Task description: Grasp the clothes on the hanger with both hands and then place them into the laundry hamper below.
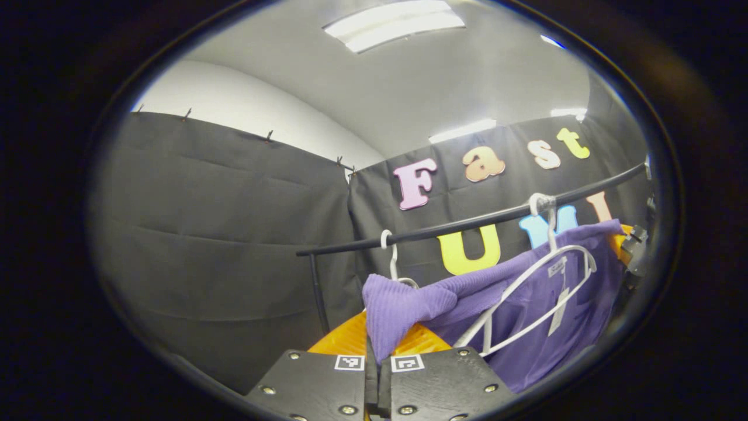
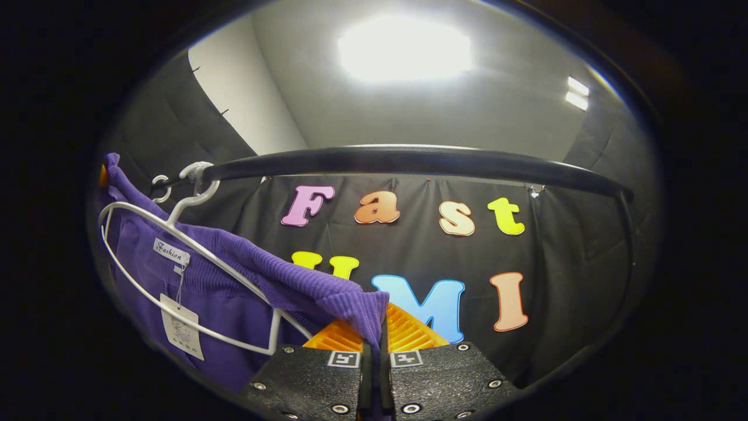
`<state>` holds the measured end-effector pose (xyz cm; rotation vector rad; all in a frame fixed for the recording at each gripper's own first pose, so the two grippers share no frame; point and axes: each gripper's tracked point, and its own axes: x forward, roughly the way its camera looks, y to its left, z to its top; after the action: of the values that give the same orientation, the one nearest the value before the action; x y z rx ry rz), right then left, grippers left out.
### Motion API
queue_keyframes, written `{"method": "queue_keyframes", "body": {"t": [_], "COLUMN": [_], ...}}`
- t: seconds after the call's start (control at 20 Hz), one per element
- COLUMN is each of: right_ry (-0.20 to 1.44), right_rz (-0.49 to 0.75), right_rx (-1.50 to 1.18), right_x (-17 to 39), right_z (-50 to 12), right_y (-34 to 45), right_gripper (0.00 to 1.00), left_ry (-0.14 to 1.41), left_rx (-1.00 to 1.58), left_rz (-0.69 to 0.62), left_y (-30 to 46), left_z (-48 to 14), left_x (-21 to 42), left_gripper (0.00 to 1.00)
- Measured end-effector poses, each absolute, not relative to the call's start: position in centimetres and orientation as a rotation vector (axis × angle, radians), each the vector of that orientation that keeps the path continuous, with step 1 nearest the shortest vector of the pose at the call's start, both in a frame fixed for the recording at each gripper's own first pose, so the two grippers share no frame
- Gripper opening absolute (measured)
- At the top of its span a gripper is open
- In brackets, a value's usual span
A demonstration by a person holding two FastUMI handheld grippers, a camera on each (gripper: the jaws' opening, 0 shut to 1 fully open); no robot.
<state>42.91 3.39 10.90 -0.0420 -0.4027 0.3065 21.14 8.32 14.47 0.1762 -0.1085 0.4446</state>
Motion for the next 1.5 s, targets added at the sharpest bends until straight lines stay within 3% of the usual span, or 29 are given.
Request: {"method": "queue_keyframes", "body": {"t": [0.05,0.1,0.15,0.2,0.25,0.35,0.4,0.65,0.7,0.75,0.95,1.15,1.2,1.25,1.3,1.4,1.5], "right_ry": [-0.396,-0.386,-0.373,-0.361,-0.344,-0.303,-0.279,-0.173,-0.155,-0.130,0.058,0.171,0.189,0.209,0.228,0.252,0.260], "right_rz": [0.301,0.296,0.290,0.283,0.281,0.279,0.280,0.291,0.293,0.287,0.290,0.283,0.284,0.284,0.284,0.288,0.304], "right_rx": [-0.054,-0.068,-0.080,-0.091,-0.102,-0.112,-0.108,-0.078,-0.062,-0.034,0.198,0.214,0.212,0.212,0.213,0.211,0.202], "right_x": [43.3,43.7,44.2,44.6,45.0,45.6,45.7,46.2,46.5,47.0,49.2,47.6,47.0,46.4,46.3,44.8,43.2], "right_z": [10.5,10.0,9.5,8.9,8.1,6.5,5.7,2.4,2.0,1.5,-3.0,-7.9,-9.1,-10.1,-10.6,-12.1,-12.7], "right_y": [3.5,3.7,3.9,4.0,4.1,4.2,4.3,5.2,5.4,5.5,6.3,6.7,6.7,6.7,6.7,6.5,6.4], "right_gripper": [0.05,0.05,0.05,0.05,0.05,0.05,0.05,0.04,0.05,0.04,0.05,0.05,0.05,0.05,0.03,0.05,0.05], "left_ry": [-0.102,-0.091,-0.085,-0.078,-0.067,-0.048,-0.039,0.000,0.011,0.021,0.071,0.131,0.142,0.153,0.165,0.180,0.184], "left_rx": [0.177,0.176,0.177,0.177,0.176,0.170,0.163,0.127,0.120,0.103,0.005,0.037,0.047,0.053,0.062,0.066,0.044], "left_rz": [0.438,0.431,0.420,0.410,0.401,0.375,0.361,0.301,0.296,0.291,0.269,0.257,0.257,0.254,0.249,0.243,0.242], "left_y": [8.6,8.8,9.1,9.2,9.4,9.6,9.7,9.2,9.3,9.4,9.5,8.2,8.0,7.5,7.1,6.7,6.4], "left_z": [14.0,13.5,13.1,12.8,12.4,11.7,11.1,8.6,8.3,7.9,4.8,1.4,0.5,-0.3,-1.1,-2.6,-3.5], "left_x": [21.8,22.5,23.2,23.9,24.5,25.4,25.7,26.2,26.2,26.2,26.1,25.2,25.0,24.7,24.4,23.6,22.9], "left_gripper": [0.00,0.06,0.01,0.06,0.01,0.06,0.01,0.01,0.06,0.00,0.02,0.01,0.06,0.01,0.06,0.06,0.01]}}
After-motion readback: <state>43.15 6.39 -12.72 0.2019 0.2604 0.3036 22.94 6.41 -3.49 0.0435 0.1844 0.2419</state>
